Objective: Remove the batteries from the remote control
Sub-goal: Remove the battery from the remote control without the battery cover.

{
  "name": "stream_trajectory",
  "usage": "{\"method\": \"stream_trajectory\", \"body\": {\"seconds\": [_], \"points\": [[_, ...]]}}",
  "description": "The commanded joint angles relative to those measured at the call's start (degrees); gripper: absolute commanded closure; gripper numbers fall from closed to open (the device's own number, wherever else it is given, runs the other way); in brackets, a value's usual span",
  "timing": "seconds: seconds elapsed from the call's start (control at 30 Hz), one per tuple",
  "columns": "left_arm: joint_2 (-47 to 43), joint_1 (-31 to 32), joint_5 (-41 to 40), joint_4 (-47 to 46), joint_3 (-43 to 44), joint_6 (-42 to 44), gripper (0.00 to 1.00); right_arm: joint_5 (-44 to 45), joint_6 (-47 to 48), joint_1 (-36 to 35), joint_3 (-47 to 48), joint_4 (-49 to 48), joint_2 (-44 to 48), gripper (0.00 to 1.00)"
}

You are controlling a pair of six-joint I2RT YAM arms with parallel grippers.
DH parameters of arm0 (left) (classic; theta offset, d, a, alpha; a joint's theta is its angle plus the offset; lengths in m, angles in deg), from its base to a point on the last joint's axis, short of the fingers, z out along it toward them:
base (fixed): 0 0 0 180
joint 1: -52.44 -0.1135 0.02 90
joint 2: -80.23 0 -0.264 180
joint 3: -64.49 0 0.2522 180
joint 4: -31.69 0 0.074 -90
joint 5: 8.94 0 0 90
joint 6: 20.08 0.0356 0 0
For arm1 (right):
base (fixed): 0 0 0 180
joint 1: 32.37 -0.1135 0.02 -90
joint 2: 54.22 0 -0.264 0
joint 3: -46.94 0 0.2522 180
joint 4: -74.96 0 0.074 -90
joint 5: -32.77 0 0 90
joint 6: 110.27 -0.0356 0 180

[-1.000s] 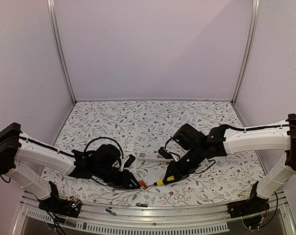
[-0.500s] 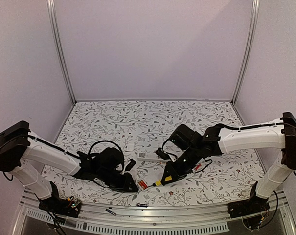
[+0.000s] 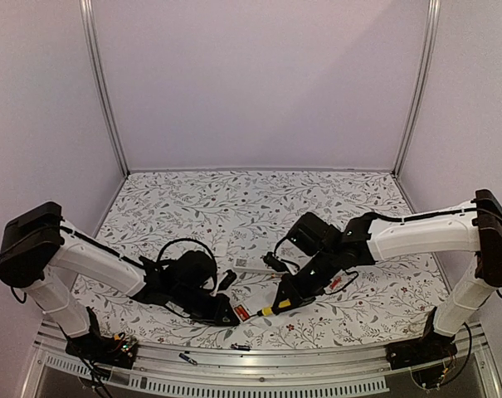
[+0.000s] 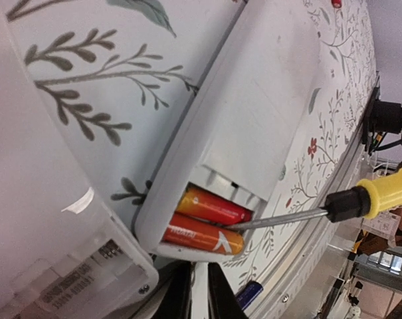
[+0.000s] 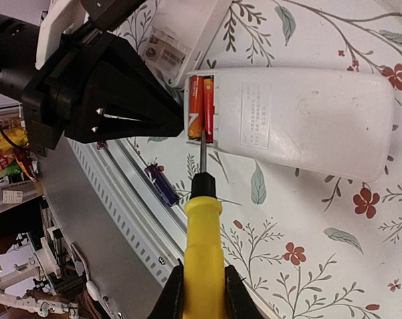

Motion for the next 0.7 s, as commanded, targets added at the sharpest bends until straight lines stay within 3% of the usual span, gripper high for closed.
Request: {"method": "stream_trajectory", "body": {"seconds": [0.0, 0.37, 0.67], "points": [[1.98, 0.69, -1.33, 1.38, 0.04, 1.31, 0.91, -2.89, -2.07, 0.67, -3.80, -6.74, -0.99, 1.00], [3.31, 0.63, -2.28, 1.38, -0.07, 1.94, 0.94, -9.54, -11.37, 2.74, -17.36, -31.42, 2.09, 1.00], [4.08, 0.63, -3.01, 1.20, -0.26, 2.17, 0.94, -12.18, -17.11, 2.75, -22.70, -47.10, 1.19, 1.00]]}}
